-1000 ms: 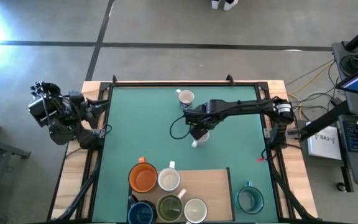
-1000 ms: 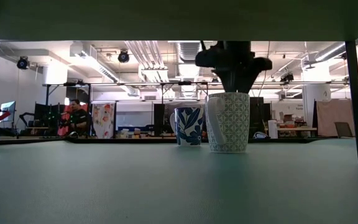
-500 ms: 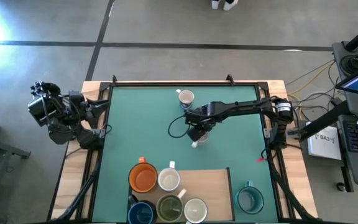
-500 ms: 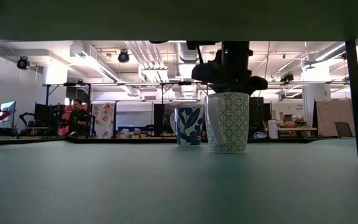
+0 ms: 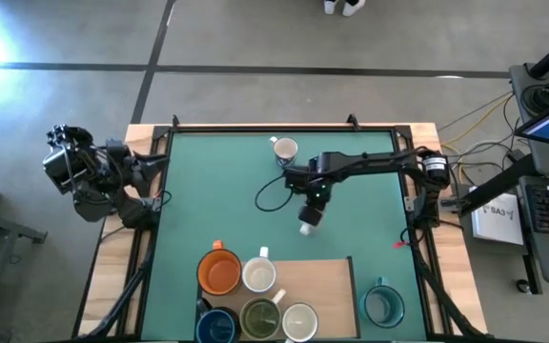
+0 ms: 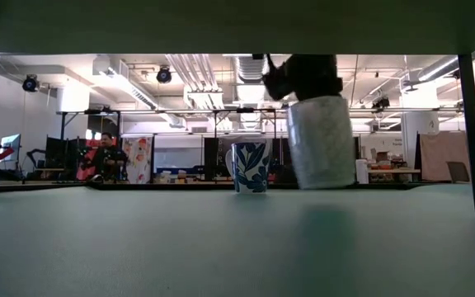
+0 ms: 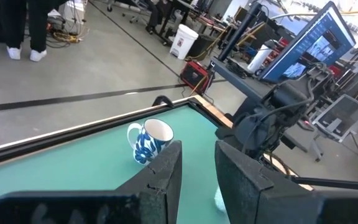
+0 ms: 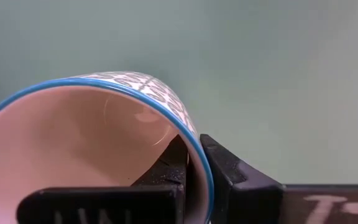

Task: Place coffee mugs
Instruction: Put the green patterned mug on the shelf

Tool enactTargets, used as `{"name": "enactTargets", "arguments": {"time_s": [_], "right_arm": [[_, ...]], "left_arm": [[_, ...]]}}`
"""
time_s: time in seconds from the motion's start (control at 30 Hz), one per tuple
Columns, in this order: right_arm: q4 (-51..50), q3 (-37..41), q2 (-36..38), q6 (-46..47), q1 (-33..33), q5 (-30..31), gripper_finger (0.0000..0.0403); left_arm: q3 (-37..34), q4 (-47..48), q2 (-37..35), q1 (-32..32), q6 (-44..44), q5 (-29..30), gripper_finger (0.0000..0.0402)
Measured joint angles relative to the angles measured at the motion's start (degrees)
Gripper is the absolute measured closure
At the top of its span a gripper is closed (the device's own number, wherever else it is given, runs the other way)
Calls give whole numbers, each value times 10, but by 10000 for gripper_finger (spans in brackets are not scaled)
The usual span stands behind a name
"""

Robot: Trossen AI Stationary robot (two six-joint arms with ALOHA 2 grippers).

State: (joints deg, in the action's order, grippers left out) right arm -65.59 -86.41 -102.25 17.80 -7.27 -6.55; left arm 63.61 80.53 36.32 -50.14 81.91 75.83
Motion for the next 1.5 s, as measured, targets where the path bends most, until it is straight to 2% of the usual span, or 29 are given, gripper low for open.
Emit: {"name": "enactTargets", "arguments": {"time_s": [0.27,0.43,0.6,0.83,1.03,1.17,1.33,1.5], "right_arm": [[-118,-70,28,-144,2,1,388],[-116,-88,78,-160,15,2,388],[-117,-84,131,-160,57,0,389],[-117,-76,159,-128,157,0,389],[-123,-83,155,-73,230,8,389],[-120,-110,149,-36,246,2,390],[-121,-145,148,-12,245,18,390],[-122,-153,145,32,266,-4,390]], "left_arm": [[0,-5,19,0,14,14,322],[0,-5,21,0,52,15,322],[0,-5,20,0,78,15,322],[-2,11,14,0,133,17,322],[-38,15,4,14,202,17,322],[-75,17,-10,24,257,9,322],[-121,18,-30,35,319,-47,322],[-160,18,-47,35,361,-68,322]]}}
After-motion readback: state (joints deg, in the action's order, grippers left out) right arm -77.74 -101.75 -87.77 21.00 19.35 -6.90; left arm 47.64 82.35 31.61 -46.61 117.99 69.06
